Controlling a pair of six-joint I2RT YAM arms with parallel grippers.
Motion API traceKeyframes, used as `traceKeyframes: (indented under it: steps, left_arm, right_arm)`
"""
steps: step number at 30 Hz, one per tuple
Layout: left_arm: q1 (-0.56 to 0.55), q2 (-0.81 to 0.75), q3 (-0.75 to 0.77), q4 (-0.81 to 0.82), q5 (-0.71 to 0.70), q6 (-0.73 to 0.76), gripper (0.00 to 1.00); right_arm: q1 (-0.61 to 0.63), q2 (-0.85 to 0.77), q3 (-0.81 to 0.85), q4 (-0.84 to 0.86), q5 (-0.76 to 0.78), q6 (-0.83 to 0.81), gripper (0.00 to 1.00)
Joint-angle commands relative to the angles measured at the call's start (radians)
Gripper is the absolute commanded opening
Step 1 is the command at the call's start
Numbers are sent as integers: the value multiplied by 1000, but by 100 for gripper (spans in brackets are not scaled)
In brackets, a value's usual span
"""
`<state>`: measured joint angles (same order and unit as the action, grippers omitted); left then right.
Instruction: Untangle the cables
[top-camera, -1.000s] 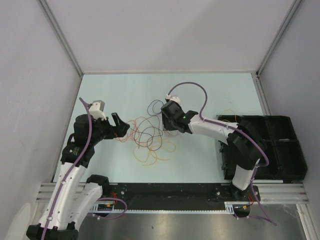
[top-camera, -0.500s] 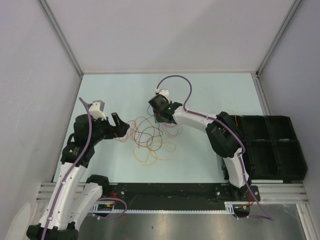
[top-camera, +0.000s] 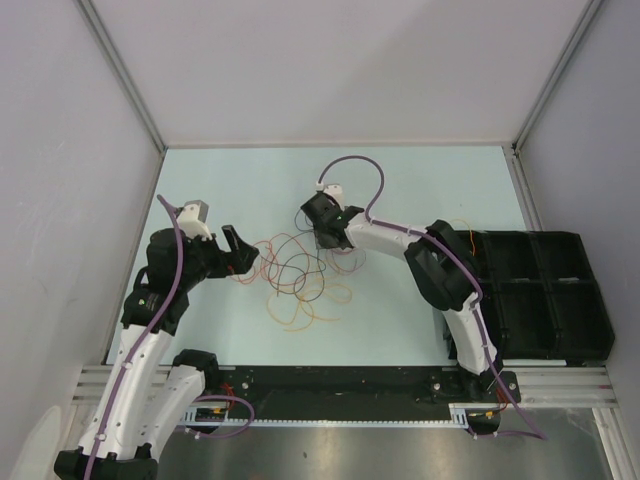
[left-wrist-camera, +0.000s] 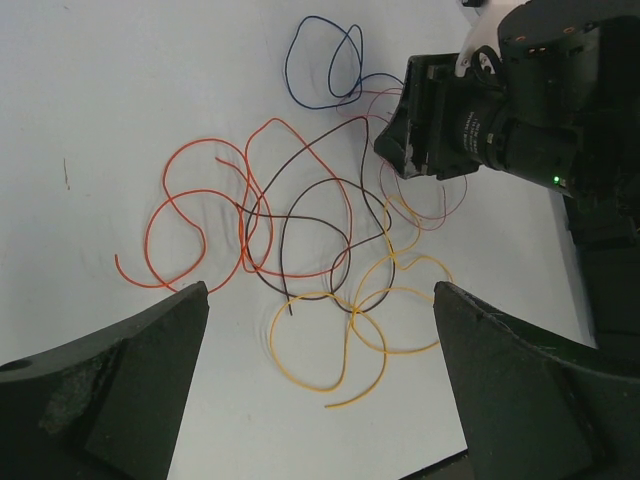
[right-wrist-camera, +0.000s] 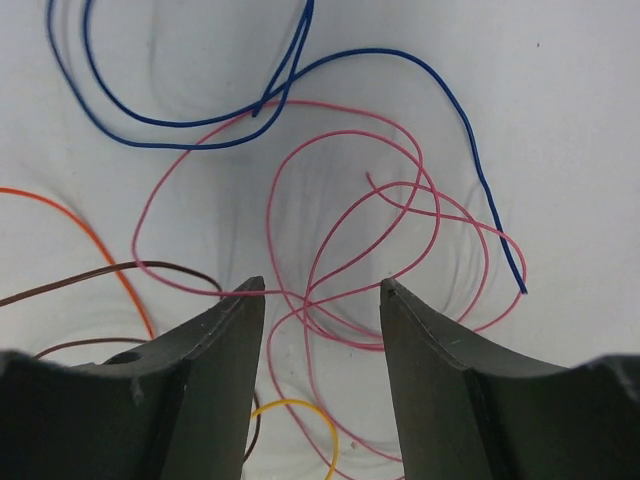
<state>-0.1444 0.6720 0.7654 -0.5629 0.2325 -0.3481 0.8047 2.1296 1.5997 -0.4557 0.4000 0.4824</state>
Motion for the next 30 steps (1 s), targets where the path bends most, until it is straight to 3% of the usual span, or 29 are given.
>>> traceKeyframes:
  steps: [1,5,8,9,13,19,30]
  left_arm:
    - [11,-3,0,26,16,11,100]
    - [11,-2,0,26,16,11,100]
    - [11,-2,0,24,16,11,100]
    - [12,-2,-1,26,16,11,100]
    - [14,1,0,24,18,11,100]
    - [19,1,0,27,21,12,100]
    - [25,-5,-2,29,28,12,100]
  right_arm:
    - [-24,53,37,15,-9,27,54]
    - [-30,75,57,25,-29,27,50]
    - [-24,92,74,15,-26,18,41]
    - [-24,93,83,6,-20,18,27]
    - [-22,89,82,-8,-16,21,1]
    - [-29,32,62,-44,3,10,0]
    - [-108,-504,-52,-18,-39,-41,0]
